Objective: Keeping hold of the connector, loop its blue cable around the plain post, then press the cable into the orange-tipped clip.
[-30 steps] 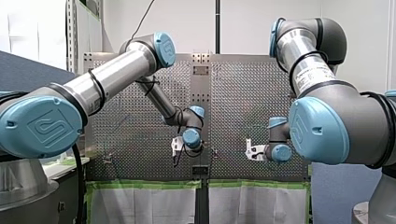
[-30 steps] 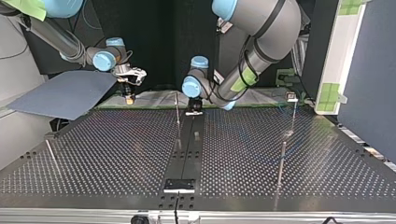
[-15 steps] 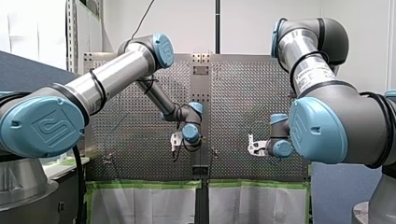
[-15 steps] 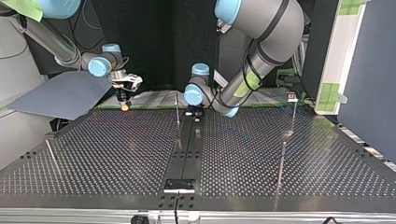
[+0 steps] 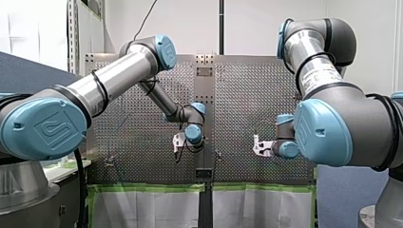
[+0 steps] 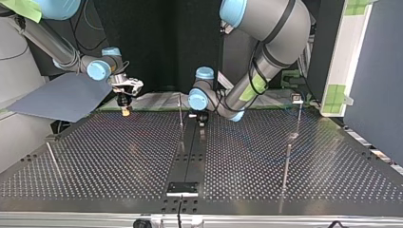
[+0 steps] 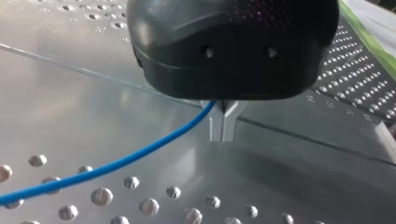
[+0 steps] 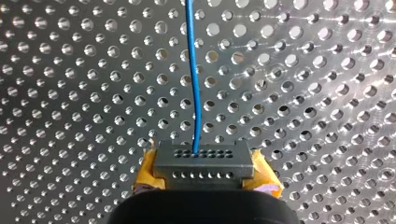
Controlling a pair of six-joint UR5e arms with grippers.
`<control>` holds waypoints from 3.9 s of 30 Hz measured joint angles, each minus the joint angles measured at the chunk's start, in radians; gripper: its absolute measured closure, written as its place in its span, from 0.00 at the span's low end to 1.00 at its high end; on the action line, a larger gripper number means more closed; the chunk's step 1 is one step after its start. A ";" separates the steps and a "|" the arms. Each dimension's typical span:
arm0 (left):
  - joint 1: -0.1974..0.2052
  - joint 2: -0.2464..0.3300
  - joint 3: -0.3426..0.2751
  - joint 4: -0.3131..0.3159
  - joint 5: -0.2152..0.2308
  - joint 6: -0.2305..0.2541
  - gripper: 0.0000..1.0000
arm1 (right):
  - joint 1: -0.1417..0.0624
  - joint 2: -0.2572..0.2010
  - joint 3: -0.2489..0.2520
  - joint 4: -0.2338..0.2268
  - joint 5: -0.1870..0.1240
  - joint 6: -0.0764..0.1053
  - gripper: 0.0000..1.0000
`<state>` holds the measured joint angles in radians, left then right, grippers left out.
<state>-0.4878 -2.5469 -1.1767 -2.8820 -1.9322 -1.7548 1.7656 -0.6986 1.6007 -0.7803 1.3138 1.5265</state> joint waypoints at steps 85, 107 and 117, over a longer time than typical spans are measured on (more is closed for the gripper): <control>-0.183 0.050 -0.118 -0.054 -0.156 0.206 0.00 | -0.004 0.073 -0.124 0.078 -0.065 0.036 1.00; -0.207 0.105 -0.296 0.029 -0.040 0.128 0.00 | 0.000 0.074 -0.124 0.093 -0.066 0.036 1.00; -0.197 0.102 -0.278 0.051 -0.039 0.093 0.00 | 0.004 0.074 -0.124 0.091 -0.080 0.036 1.00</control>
<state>-0.6848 -2.4444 -1.4547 -2.8310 -1.9709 -1.6619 1.7701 -0.6247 1.4765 -0.6893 1.2343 1.5629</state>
